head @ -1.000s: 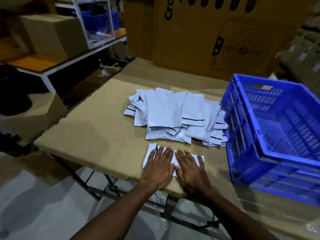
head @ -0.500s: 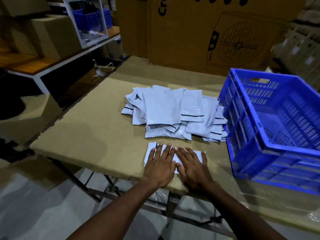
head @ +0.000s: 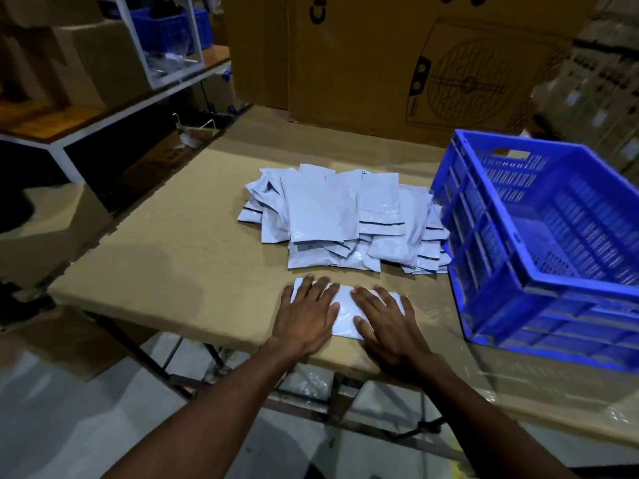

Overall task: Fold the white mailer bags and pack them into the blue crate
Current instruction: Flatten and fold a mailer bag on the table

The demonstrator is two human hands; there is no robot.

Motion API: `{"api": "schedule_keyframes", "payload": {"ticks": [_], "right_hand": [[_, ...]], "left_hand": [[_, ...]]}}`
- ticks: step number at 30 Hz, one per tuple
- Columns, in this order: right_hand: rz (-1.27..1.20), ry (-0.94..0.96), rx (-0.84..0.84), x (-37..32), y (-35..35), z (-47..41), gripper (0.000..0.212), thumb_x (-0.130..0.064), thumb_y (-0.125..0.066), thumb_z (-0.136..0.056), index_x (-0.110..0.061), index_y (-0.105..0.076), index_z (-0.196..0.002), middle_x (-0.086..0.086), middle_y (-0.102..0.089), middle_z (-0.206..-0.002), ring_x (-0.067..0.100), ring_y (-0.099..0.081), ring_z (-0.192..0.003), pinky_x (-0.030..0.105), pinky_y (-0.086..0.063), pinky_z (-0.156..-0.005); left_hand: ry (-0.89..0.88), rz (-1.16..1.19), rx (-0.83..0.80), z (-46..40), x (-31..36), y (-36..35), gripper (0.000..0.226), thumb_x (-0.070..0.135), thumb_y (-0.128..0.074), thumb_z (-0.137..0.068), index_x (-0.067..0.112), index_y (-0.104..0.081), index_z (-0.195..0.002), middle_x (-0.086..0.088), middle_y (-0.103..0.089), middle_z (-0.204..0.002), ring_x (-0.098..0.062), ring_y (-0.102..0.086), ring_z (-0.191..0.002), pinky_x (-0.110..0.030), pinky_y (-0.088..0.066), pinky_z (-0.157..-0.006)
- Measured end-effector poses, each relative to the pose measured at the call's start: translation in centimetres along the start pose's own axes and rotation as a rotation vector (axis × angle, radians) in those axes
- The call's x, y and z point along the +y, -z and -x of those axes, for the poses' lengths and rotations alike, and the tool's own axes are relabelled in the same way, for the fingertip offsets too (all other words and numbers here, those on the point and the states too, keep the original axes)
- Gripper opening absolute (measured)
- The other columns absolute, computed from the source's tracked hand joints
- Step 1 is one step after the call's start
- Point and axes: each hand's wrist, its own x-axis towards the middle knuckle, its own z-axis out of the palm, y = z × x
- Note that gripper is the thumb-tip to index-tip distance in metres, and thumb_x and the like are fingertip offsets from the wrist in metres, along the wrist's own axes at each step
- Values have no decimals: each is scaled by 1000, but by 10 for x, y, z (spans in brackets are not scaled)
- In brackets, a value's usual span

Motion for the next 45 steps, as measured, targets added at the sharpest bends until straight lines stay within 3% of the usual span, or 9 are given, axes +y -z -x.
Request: {"api": "schedule_keyframes", "payload": {"ticks": [6, 13, 16, 19, 23, 36, 40, 43, 45], "right_hand": [[5, -59, -8, 9, 5, 10, 70, -68, -4, -97, -33, -10, -158, -3, -14, -165, 25, -10, -152, 51, -13, -121], [57, -111, -118, 10, 18, 3, 82, -67, 7, -93, -19, -11, -158, 7, -1, -167, 23, 9, -153, 59, 11, -116], [49, -35, -89, -17, 18, -19, 93, -62, 13, -95, -6, -35, -151, 10, -26, -162, 28, -13, -152, 65, -2, -116], [-14, 25, -54, -37, 11, -22, 80, -54, 1, -103, -6, -50, -143, 8, -47, -151, 28, -41, -141, 68, -30, -109], [-32, -15, -47, -19, 3, -9, 90, -66, 22, -86, -27, -16, -158, -9, -10, -166, 16, -7, -153, 45, -6, -122], [6, -76, -92, 21, 4, 6, 66, -62, -5, -98, -34, -1, -158, -2, -3, -167, 17, 1, -152, 43, -2, -122], [0, -72, -200, 23, 17, -6, 65, -63, -7, -99, -35, -1, -158, -5, 7, -167, 17, 10, -152, 53, 9, -118], [32, -25, -69, 10, 24, -15, 83, -62, 11, -90, -22, -16, -158, -3, -4, -167, 17, 7, -153, 58, 11, -116], [-24, 26, -11, -1, 23, -19, 89, -60, 13, -88, -16, -25, -156, 0, -18, -165, 16, -7, -153, 56, 4, -120]], "left_hand": [[14, -14, -31, 3, -12, -7, 70, 60, -1, -96, 33, -8, -160, 9, -5, -169, -23, -1, -155, -53, -6, -122], [24, 12, -36, 3, -10, -9, 63, 58, -11, -103, 33, -3, -161, 10, 3, -169, -25, 7, -155, -55, 2, -122], [32, 3, -43, 3, -11, -10, 63, 59, -11, -103, 34, -4, -161, 11, 3, -169, -26, 7, -155, -56, 2, -121], [36, -11, -57, 3, -11, -10, 64, 60, -9, -103, 34, -2, -161, 11, 4, -169, -28, 9, -155, -57, 3, -121], [39, 4, -67, 4, -11, -7, 64, 59, -10, -103, 35, 0, -161, 12, 6, -169, -29, 11, -154, -57, 4, -121], [35, 72, -85, 10, -10, 2, 59, 55, -7, -105, 36, -5, -161, 14, 5, -169, -25, 15, -154, -64, 7, -118], [69, 83, 129, 6, -4, 9, 58, 43, -14, -105, 24, -38, -154, 1, -23, -167, -23, -18, -154, -59, -8, -121], [-64, 175, 305, -3, 18, 15, 45, 24, -36, -96, 5, -70, -120, -12, -67, -130, -25, -65, -120, -41, -42, -104], [-134, 291, 304, -12, 34, 10, 41, 16, -41, -92, -2, -71, -112, -17, -72, -116, -29, -69, -109, -39, -53, -95]]}}
